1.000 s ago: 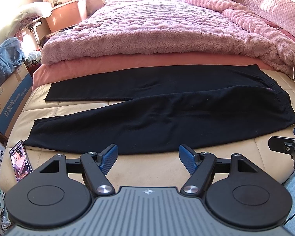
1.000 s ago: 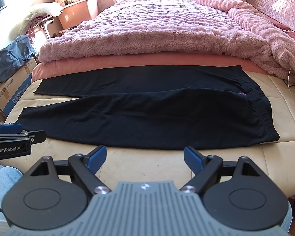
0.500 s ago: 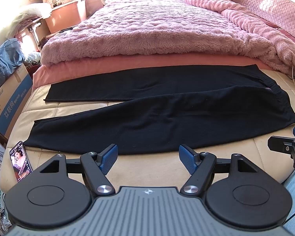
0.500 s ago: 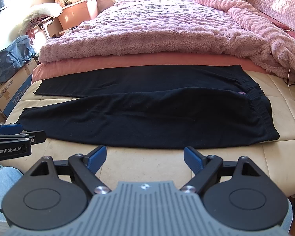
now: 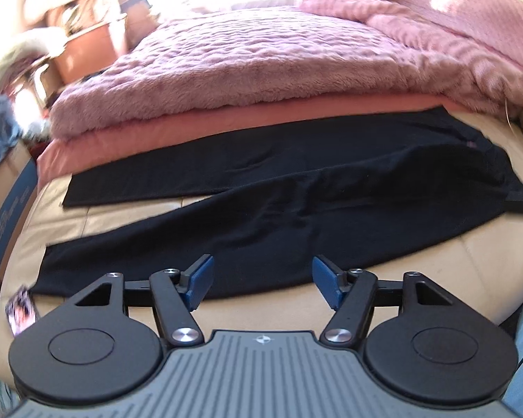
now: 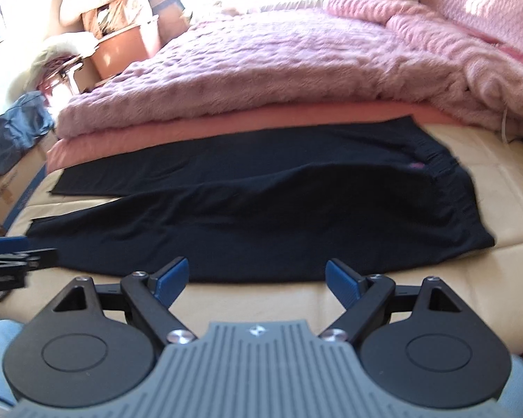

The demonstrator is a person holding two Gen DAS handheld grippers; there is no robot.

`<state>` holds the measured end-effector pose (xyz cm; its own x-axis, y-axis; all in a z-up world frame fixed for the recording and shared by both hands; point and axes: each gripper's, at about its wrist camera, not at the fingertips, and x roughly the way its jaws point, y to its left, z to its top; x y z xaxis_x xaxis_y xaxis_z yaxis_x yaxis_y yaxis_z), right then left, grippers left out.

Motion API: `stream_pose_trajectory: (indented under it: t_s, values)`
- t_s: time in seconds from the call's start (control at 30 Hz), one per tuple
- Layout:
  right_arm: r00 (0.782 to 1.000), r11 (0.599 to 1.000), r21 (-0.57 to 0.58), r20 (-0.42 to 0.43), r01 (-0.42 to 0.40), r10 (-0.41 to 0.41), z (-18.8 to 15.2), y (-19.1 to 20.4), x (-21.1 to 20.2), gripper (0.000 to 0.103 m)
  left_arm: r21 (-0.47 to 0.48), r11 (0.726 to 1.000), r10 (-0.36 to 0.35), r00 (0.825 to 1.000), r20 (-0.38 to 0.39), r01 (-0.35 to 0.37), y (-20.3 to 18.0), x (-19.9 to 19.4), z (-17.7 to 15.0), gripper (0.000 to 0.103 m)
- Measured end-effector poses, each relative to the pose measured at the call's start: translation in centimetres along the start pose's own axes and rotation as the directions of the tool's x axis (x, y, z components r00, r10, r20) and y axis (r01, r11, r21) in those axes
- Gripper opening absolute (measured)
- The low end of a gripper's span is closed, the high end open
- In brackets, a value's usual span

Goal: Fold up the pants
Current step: 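Lower both tools to the pants hem and close on the leg ends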

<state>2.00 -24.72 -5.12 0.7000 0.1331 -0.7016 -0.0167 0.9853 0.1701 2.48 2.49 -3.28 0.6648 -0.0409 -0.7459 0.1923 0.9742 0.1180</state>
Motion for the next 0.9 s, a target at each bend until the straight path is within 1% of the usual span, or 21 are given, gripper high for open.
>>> stream_pose_trajectory:
  t_s: [0.1, 0.2, 0.27, 0.37, 0.43, 0.47, 0.5, 0.57, 0.6, 0.63, 0.67, 0.73, 0.77, 0.83, 0.87, 0.9]
  values:
    - [0.998, 0.998, -0.055, 0.045, 0.037, -0.034, 0.4, -2.6, 1.2, 0.081, 0.106, 0.994, -0.011, 1.000, 0.017, 0.009, 0.7, 1.6, -0.8, 0.073]
    - [0.995, 0.991, -0.105, 0.075, 0.077, -0.069, 0.6, -5.4, 2.7, 0.073, 0.247, 0.969, 0.024, 1.000, 0.007, -0.025, 0.8, 3.5, -2.0, 0.072]
    - [0.992, 0.982, -0.155, 0.079, 0.106, -0.094, 0.8, -7.2, 3.8, 0.067, 0.341, 0.938, 0.065, 0.998, -0.027, -0.052, 0.9, 5.0, -2.9, 0.068]
    - [0.992, 0.966, -0.229, 0.067, 0.119, -0.106, 0.9, -9.8, 5.6, 0.067, 0.451, 0.890, 0.108, 0.993, -0.054, -0.072, 1.1, 6.5, -4.8, 0.068]
    - [0.991, 0.948, -0.292, 0.075, 0.128, -0.111, 0.6, -11.4, 6.7, 0.067, 0.511, 0.854, 0.154, 0.986, -0.068, -0.098, 1.2, 7.5, -6.0, 0.067]
    - [0.989, 0.932, -0.333, 0.089, 0.144, -0.121, 0.4, -11.9, 7.1, 0.067, 0.548, 0.827, 0.190, 0.979, -0.069, -0.122, 1.1, 8.1, -6.8, 0.065]
    - [0.984, 0.903, -0.392, 0.112, 0.173, -0.140, 0.0, -12.5, 7.5, 0.067, 0.578, 0.804, 0.220, 0.973, -0.066, -0.142, 1.2, 8.4, -7.3, 0.064]
    - [0.976, 0.821, -0.529, 0.140, 0.215, -0.165, -0.9, -12.9, 8.5, 0.067, 0.638, 0.748, 0.282, 0.958, -0.053, -0.185, 1.2, 9.4, -8.4, 0.062]
    - [0.972, 0.773, -0.589, 0.142, 0.234, -0.186, -1.4, -13.1, 9.1, 0.066, 0.657, 0.728, 0.303, 0.951, -0.053, -0.196, 1.5, 9.8, -8.7, 0.061]
    - [0.970, 0.738, -0.630, 0.135, 0.243, -0.204, -1.7, -13.4, 9.5, 0.064, 0.675, 0.707, 0.328, 0.944, -0.048, -0.211, 1.6, 10.2, -9.1, 0.060]
    - [0.969, 0.711, -0.661, 0.120, 0.241, -0.217, -1.9, -13.6, 10.0, 0.060, 0.688, 0.689, 0.344, 0.938, -0.034, -0.228, 1.9, 10.5, -9.3, 0.060]
    - [0.970, 0.682, -0.696, 0.089, 0.222, -0.225, -2.2, -14.5, 10.8, 0.057, 0.697, 0.676, 0.351, 0.936, -0.020, -0.239, 2.4, 10.9, -9.4, 0.060]
    - [0.969, 0.672, -0.707, 0.083, 0.223, -0.234, -2.3, -14.8, 11.0, 0.056, 0.708, 0.659, 0.366, 0.931, -0.008, -0.253, 2.7, 11.2, -9.5, 0.060]
    - [0.965, 0.654, -0.723, 0.069, 0.223, -0.253, -2.3, -15.6, 11.5, 0.054, 0.741, 0.606, 0.405, 0.914, 0.024, -0.288, 2.7, 11.9, -9.8, 0.059]
    - [0.963, 0.643, -0.733, 0.061, 0.222, -0.263, -2.3, -15.7, 11.6, 0.050, 0.756, 0.584, 0.414, 0.910, 0.035, -0.295, 2.9, 12.2, -10.0, 0.059]
    - [0.961, 0.628, -0.747, 0.054, 0.219, -0.270, -2.5, -15.9, 11.9, 0.050, 0.762, 0.574, 0.418, 0.908, 0.042, -0.300, 2.8, 12.5, -9.9, 0.059]
